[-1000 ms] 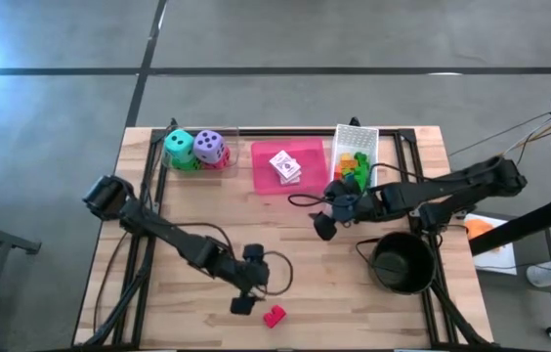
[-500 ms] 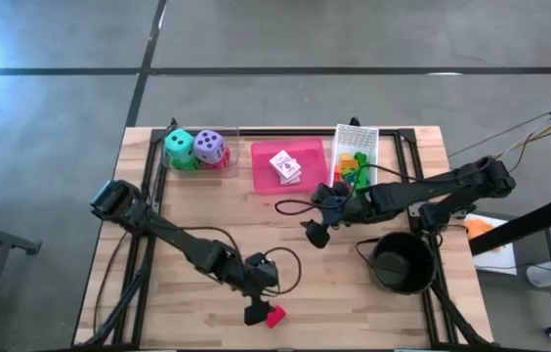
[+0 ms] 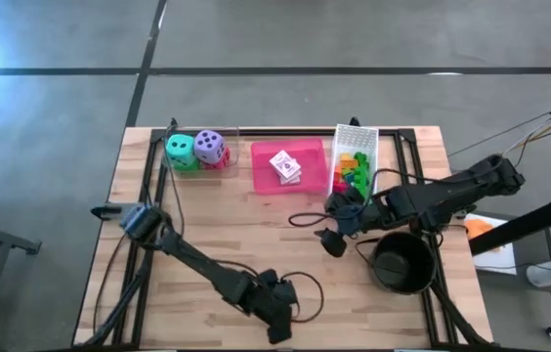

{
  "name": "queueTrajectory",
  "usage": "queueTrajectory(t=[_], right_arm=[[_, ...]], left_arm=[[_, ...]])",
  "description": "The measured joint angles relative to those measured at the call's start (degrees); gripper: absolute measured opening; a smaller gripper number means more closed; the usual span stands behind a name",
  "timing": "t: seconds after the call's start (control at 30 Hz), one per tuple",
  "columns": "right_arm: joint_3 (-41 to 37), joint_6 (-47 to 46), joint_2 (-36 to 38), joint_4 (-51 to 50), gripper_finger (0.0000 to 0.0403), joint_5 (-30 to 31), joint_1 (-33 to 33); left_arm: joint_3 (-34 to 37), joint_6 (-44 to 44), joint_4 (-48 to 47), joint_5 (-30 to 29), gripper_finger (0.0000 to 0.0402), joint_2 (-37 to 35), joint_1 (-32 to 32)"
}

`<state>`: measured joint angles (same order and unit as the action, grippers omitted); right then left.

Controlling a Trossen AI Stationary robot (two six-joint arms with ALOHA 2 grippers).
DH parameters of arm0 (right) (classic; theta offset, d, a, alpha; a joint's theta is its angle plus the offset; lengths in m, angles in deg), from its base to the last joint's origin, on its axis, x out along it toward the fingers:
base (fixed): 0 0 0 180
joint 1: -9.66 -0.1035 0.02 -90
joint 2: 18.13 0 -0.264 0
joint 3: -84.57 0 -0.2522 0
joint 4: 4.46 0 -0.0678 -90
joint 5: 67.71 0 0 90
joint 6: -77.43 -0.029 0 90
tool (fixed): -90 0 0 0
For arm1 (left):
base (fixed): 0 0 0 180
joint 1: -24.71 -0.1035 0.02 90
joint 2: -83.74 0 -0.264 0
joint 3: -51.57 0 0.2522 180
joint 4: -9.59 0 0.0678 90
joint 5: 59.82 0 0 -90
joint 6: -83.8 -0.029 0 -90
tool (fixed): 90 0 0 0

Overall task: Pick & Place Toys
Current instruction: Put the large red game piece into the white bin

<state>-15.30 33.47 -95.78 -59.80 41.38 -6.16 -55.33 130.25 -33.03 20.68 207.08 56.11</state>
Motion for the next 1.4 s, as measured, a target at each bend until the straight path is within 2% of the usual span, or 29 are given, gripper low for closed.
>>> queueTrajectory(t=[0.23,0.7,0.87,1.27,1.4], right_arm=[[0.0,-2.2,1.9,-2.1,0.0354,0.4,-4.6],[0.0,-4.8,2.3,-2.6,0.0354,0.5,-10.4],[0.0,-5.4,2.3,-2.6,0.0354,0.5,-11.5],[0.0,-5.6,2.3,-2.5,0.0354,0.5,-11.8],[0.0,-5.8,2.3,-2.4,0.0354,0.5,-11.8]], left_arm=[[-3.3,3.1,-2.6,0.0,0.0360,3.8,1.3],[-2.9,3.1,-7.4,-1.7,0.0360,4.1,3.0],[-2.5,5.4,-9.9,-4.7,0.0360,4.1,3.0],[-2.1,13.6,-14.3,-2.0,0.0359,4.2,3.0],[-2.1,13.8,-15.7,-1.4,0.0337,4.2,3.0]])
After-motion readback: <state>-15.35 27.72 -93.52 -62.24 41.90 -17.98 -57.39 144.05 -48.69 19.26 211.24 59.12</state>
